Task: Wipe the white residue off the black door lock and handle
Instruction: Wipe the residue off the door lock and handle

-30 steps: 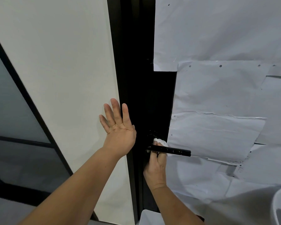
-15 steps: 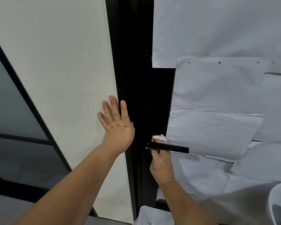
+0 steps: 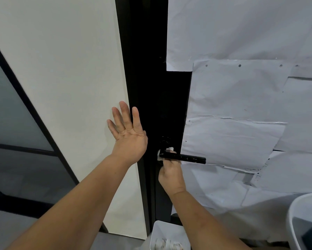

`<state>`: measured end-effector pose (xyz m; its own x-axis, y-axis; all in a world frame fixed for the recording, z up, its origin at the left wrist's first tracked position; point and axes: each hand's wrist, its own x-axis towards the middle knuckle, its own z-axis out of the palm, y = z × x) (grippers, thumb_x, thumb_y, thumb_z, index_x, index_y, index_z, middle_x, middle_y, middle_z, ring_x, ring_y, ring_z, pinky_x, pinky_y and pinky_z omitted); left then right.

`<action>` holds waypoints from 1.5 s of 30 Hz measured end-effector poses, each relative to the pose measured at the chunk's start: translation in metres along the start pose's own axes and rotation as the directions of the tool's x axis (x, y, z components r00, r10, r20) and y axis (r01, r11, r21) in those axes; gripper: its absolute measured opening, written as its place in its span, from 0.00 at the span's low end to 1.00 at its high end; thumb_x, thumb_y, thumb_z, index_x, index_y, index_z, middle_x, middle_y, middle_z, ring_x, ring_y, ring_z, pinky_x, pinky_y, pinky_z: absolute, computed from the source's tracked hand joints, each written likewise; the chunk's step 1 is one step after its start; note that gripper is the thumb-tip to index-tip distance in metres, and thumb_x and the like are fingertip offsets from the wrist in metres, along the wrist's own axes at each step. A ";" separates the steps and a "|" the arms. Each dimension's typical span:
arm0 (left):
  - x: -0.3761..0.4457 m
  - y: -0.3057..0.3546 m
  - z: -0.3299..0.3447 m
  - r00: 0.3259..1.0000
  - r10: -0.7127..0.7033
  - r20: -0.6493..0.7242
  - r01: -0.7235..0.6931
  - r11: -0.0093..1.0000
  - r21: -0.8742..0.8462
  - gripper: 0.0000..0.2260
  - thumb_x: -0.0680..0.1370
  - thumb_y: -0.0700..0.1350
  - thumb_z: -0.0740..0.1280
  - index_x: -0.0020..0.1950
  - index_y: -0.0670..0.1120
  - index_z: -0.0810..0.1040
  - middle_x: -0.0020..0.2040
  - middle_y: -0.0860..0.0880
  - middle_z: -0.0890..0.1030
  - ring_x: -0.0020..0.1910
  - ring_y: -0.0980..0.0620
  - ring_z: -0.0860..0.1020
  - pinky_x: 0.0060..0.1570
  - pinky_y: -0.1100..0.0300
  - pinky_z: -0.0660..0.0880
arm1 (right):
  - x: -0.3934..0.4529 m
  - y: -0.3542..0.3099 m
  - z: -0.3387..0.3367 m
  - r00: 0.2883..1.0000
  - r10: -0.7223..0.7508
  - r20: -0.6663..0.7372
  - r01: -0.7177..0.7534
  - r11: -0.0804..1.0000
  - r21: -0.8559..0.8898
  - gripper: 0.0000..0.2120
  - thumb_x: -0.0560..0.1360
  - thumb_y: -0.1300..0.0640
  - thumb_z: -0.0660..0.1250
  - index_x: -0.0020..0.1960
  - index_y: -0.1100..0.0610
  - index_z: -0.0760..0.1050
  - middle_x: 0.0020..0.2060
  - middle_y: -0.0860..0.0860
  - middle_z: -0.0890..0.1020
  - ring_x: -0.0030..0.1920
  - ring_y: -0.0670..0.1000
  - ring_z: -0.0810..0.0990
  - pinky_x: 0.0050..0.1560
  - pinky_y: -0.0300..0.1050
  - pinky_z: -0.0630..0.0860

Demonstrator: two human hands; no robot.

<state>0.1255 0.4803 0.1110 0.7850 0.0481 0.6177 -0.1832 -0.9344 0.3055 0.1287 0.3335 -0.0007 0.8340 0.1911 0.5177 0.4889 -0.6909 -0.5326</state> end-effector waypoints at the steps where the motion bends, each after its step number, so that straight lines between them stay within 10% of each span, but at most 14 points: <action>1: 0.000 0.001 -0.001 1.000 0.000 0.008 0.000 1.000 -0.005 0.32 0.80 0.51 0.44 0.72 0.47 0.22 0.70 0.41 0.20 0.69 0.31 0.26 0.66 0.26 0.37 | 0.000 -0.004 -0.006 1.000 -0.005 -0.009 0.005 1.000 0.020 0.18 0.69 0.72 0.60 0.56 0.63 0.77 0.55 0.59 0.76 0.57 0.59 0.75 0.60 0.51 0.75; 8: 0.001 0.001 -0.002 1.000 -0.019 -0.010 0.019 1.000 -0.018 0.36 0.79 0.46 0.52 0.74 0.44 0.25 0.72 0.39 0.23 0.71 0.30 0.29 0.65 0.24 0.40 | -0.033 -0.024 -0.042 0.973 -0.226 -0.053 0.231 0.967 0.107 0.13 0.69 0.71 0.62 0.51 0.62 0.78 0.50 0.51 0.74 0.50 0.49 0.74 0.53 0.40 0.74; 14: 0.000 0.003 -0.003 0.999 -0.027 -0.031 0.027 0.999 0.017 0.43 0.79 0.40 0.61 0.74 0.43 0.26 0.72 0.38 0.24 0.70 0.29 0.29 0.66 0.25 0.39 | -0.001 -0.041 -0.080 0.946 -0.132 -0.296 0.179 0.974 0.138 0.13 0.71 0.72 0.62 0.53 0.66 0.78 0.49 0.56 0.75 0.51 0.50 0.74 0.56 0.38 0.73; 18: 0.000 0.004 -0.005 1.000 -0.020 -0.009 0.020 1.000 0.011 0.41 0.79 0.40 0.59 0.74 0.43 0.26 0.72 0.38 0.24 0.71 0.30 0.29 0.66 0.25 0.38 | 0.031 -0.038 -0.091 0.984 0.039 -0.172 -0.013 0.989 0.146 0.16 0.72 0.71 0.63 0.59 0.63 0.75 0.52 0.50 0.72 0.51 0.46 0.73 0.54 0.32 0.73; 23: 0.001 0.002 -0.003 1.000 -0.021 -0.015 0.021 1.000 0.003 0.42 0.79 0.41 0.60 0.74 0.43 0.26 0.72 0.38 0.25 0.71 0.28 0.32 0.65 0.24 0.40 | 0.047 -0.040 -0.082 0.992 -0.080 0.098 0.087 0.994 -0.065 0.19 0.71 0.71 0.64 0.61 0.63 0.73 0.59 0.52 0.70 0.55 0.50 0.73 0.50 0.40 0.78; 27: 0.000 0.001 -0.002 0.999 -0.001 -0.042 0.001 1.000 0.017 0.44 0.78 0.40 0.62 0.74 0.43 0.26 0.72 0.37 0.25 0.71 0.29 0.29 0.66 0.25 0.38 | 0.042 -0.042 -0.081 0.996 0.063 0.062 -0.062 0.998 -0.027 0.19 0.72 0.70 0.62 0.62 0.63 0.72 0.58 0.51 0.69 0.52 0.48 0.73 0.47 0.40 0.77; 34: 0.000 -0.003 0.001 0.999 0.016 -0.035 -0.016 1.000 0.011 0.40 0.78 0.41 0.59 0.75 0.42 0.28 0.73 0.35 0.28 0.71 0.28 0.31 0.66 0.25 0.39 | 0.078 -0.073 -0.103 0.977 -0.202 -0.069 0.191 0.972 -0.139 0.30 0.68 0.71 0.67 0.69 0.62 0.66 0.64 0.56 0.69 0.60 0.52 0.70 0.56 0.39 0.75; 39: 0.000 -0.003 0.002 0.999 0.015 -0.052 -0.015 1.000 0.008 0.42 0.78 0.40 0.62 0.75 0.42 0.29 0.73 0.35 0.28 0.71 0.27 0.31 0.66 0.25 0.38 | 0.062 -0.065 -0.095 0.968 -0.223 0.114 0.245 0.938 -0.246 0.28 0.66 0.70 0.69 0.65 0.62 0.70 0.60 0.52 0.71 0.54 0.51 0.71 0.52 0.42 0.76; 45: 0.000 -0.003 0.001 0.999 0.012 -0.047 -0.011 1.000 0.003 0.41 0.79 0.41 0.60 0.75 0.42 0.27 0.73 0.35 0.27 0.71 0.27 0.31 0.65 0.24 0.40 | 0.049 -0.041 -0.094 0.996 -0.056 -0.062 0.047 0.989 -0.139 0.26 0.67 0.73 0.66 0.64 0.63 0.71 0.61 0.54 0.70 0.59 0.52 0.72 0.56 0.40 0.76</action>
<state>0.1266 0.4825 0.1092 0.7539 0.0538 0.6547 -0.1901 -0.9361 0.2959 0.1251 0.3058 0.1098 0.7877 0.1856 0.5874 0.4870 -0.7716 -0.4093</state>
